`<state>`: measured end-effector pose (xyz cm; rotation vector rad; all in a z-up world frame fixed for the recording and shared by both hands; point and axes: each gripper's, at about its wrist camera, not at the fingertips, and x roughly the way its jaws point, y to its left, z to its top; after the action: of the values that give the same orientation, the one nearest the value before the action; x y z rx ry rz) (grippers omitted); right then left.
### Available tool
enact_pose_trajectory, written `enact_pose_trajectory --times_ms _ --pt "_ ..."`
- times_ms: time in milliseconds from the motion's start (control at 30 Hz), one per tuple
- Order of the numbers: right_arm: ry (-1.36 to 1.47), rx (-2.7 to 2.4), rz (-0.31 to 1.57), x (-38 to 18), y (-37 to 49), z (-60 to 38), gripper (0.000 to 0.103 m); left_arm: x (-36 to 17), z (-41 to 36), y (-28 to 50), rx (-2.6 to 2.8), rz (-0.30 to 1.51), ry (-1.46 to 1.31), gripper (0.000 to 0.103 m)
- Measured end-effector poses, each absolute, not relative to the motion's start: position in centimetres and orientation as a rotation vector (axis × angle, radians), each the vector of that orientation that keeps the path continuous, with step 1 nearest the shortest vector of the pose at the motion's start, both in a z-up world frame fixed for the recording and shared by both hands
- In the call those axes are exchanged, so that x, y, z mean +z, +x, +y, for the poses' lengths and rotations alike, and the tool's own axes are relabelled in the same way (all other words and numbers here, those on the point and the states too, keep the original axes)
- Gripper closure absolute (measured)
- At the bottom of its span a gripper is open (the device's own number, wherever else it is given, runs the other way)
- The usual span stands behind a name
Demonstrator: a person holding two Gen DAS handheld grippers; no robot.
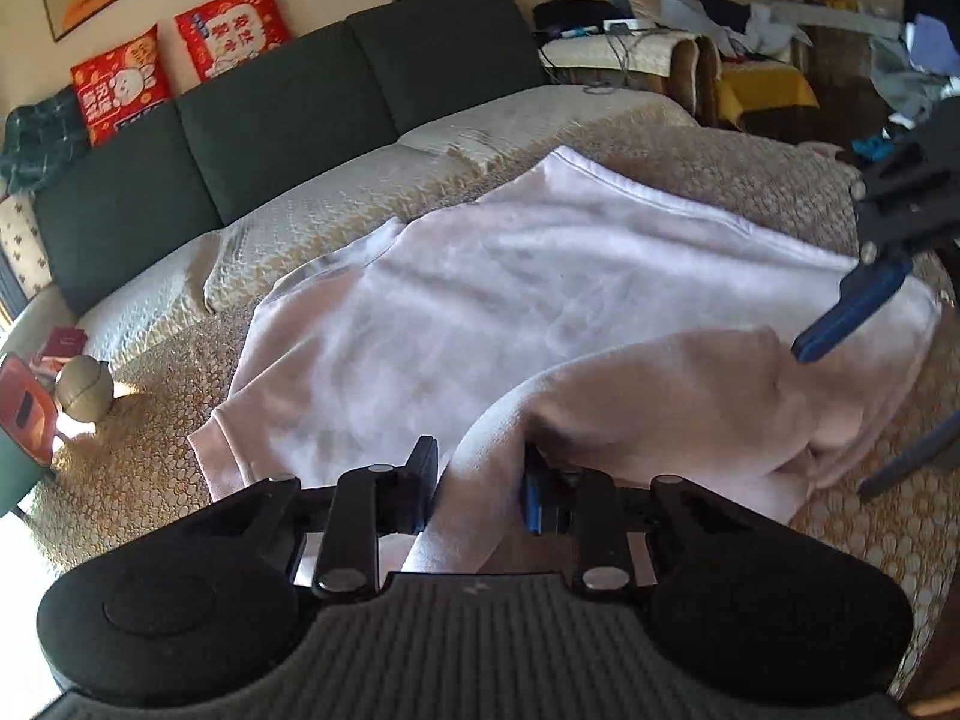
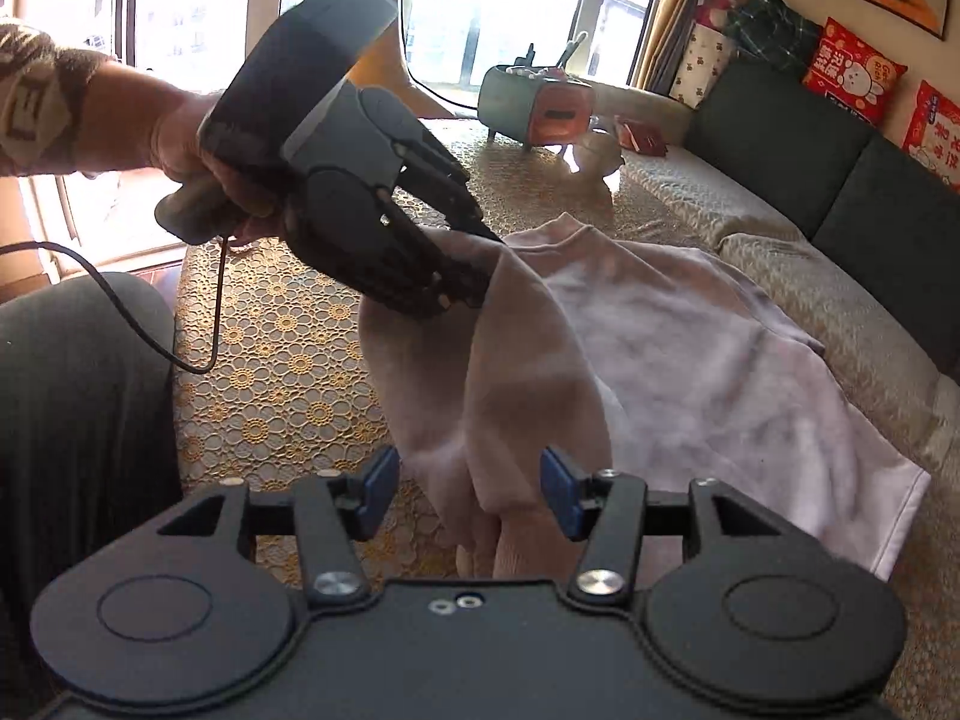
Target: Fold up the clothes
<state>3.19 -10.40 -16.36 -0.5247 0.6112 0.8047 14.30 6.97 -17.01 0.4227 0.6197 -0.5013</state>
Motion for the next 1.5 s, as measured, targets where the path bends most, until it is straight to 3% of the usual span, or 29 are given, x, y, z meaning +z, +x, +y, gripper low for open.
enact_pose_trajectory --times_ms 400,633,933,1100,1333,1400,1467,1500 --pt "-0.548 0.709 0.620 -19.3 6.0 -8.0 0.000 -16.4 8.2 16.3 -0.464 0.710 0.221 0.078" --pt "-0.554 0.677 0.666 -19.2 6.8 -7.6 0.000 -16.4 8.1 15.3 -0.485 0.692 0.336 0.078" --pt "-0.450 0.666 0.633 -17.1 7.0 -9.3 0.000 -16.2 8.5 15.8 -0.464 0.708 0.250 0.078" --pt "-0.565 0.670 0.585 -18.4 6.0 -7.4 0.000 -15.8 8.1 16.0 -0.482 0.702 0.246 0.078" --pt "-0.484 0.612 0.661 -18.6 8.6 -7.9 0.000 -15.9 8.5 15.2 -0.522 0.720 0.285 0.077" --pt "-0.434 0.630 0.695 -17.6 9.0 -8.7 0.000 -15.8 8.9 14.0 -0.553 0.711 0.332 0.071" --pt "-0.401 0.651 0.704 -16.1 9.0 -10.2 0.000 -15.7 10.0 12.5 -0.568 0.683 0.386 0.037" --pt "-0.385 0.660 0.709 -15.3 9.0 -11.1 0.000 -15.7 10.8 11.8 -0.567 0.671 0.409 0.032"
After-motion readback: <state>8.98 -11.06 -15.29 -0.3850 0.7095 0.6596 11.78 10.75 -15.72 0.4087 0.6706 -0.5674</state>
